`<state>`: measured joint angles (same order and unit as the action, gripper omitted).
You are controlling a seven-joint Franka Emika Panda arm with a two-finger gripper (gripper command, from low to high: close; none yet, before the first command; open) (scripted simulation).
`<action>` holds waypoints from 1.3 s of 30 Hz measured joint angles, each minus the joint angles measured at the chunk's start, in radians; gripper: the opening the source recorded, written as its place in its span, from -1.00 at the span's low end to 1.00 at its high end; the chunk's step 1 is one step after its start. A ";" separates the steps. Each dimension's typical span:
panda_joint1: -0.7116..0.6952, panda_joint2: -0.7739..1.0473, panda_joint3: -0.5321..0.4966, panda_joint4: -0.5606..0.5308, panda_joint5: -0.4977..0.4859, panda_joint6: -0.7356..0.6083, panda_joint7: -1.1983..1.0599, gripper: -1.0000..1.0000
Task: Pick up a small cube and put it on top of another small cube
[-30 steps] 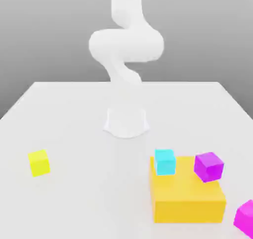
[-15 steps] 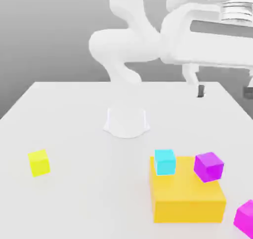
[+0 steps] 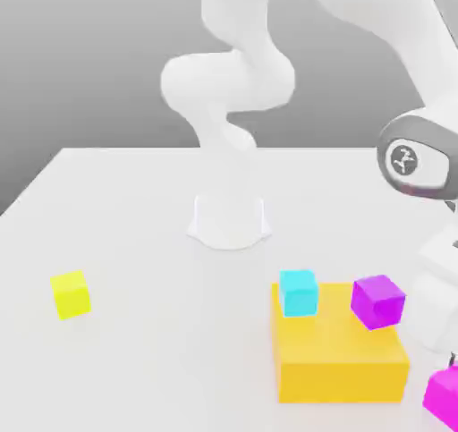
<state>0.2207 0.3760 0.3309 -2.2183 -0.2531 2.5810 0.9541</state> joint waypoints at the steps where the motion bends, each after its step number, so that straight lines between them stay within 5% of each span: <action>1: 0.012 0.036 -0.006 0.005 -0.010 0.019 0.007 0.00; 4: 0.051 0.145 -0.049 0.028 -0.061 0.095 0.043 0.00; 5: 0.062 0.172 -0.062 0.035 -0.074 0.115 0.053 -1.00; 16: 0.021 0.051 -0.007 0.005 -0.006 0.025 0.006 -1.00; 34: -0.026 -0.579 0.018 -0.363 0.354 -0.195 0.055 -1.00; 39: -0.037 -0.502 0.027 -0.427 0.327 -0.054 0.102 -1.00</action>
<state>0.1839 -0.1255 0.3575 -2.6457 0.0741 2.5266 1.0559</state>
